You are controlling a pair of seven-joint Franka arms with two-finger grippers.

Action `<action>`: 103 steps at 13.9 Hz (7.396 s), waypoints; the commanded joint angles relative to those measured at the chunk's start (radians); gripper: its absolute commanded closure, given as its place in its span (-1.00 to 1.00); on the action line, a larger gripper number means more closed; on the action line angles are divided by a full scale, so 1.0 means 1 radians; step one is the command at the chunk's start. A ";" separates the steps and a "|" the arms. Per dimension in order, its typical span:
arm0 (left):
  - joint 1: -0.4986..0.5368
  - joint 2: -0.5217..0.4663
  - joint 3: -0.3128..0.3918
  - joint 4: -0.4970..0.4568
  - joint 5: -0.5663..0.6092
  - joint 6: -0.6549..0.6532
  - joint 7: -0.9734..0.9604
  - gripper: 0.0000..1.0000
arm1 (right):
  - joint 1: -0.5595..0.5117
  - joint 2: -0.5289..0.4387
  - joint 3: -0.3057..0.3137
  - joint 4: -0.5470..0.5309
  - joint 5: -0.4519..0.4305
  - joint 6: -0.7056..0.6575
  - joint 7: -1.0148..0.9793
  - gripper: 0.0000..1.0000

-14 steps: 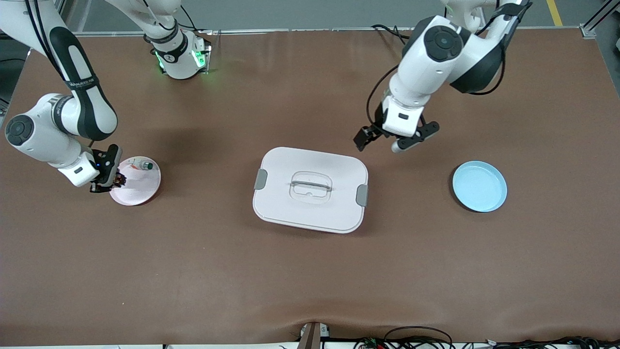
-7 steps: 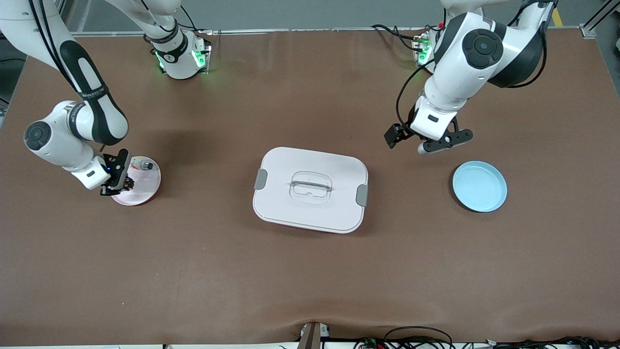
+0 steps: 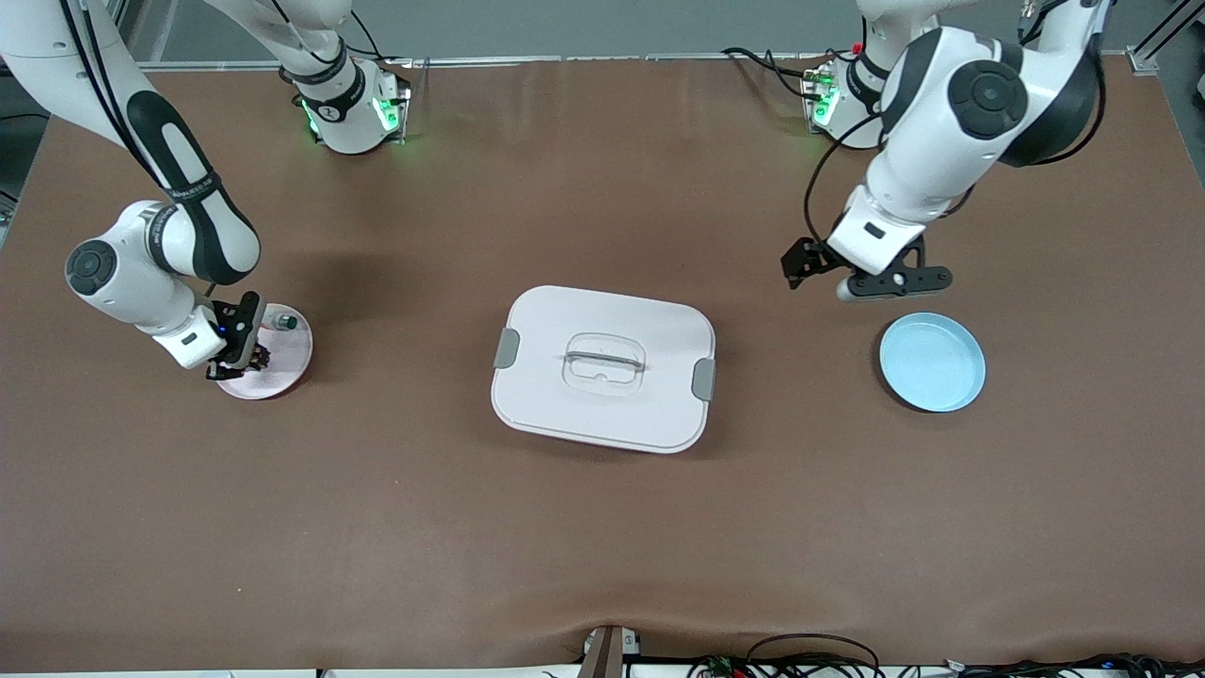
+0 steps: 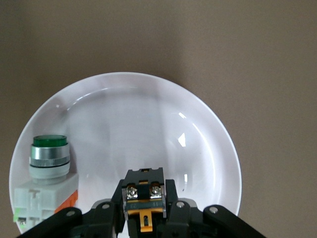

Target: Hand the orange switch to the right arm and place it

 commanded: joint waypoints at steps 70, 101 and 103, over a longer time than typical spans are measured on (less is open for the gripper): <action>-0.293 0.095 0.575 0.535 0.131 -0.423 0.322 -1.00 | 0.142 -0.276 0.012 0.833 -0.047 -1.339 1.728 -1.00; -0.283 0.098 0.575 0.536 0.115 -0.423 0.325 -1.00 | 0.158 -0.326 -0.008 0.895 0.006 -1.178 1.655 -1.00; -0.283 0.098 0.575 0.535 0.115 -0.423 0.325 -1.00 | 0.174 -0.324 -0.002 0.895 -0.016 -1.186 1.656 -1.00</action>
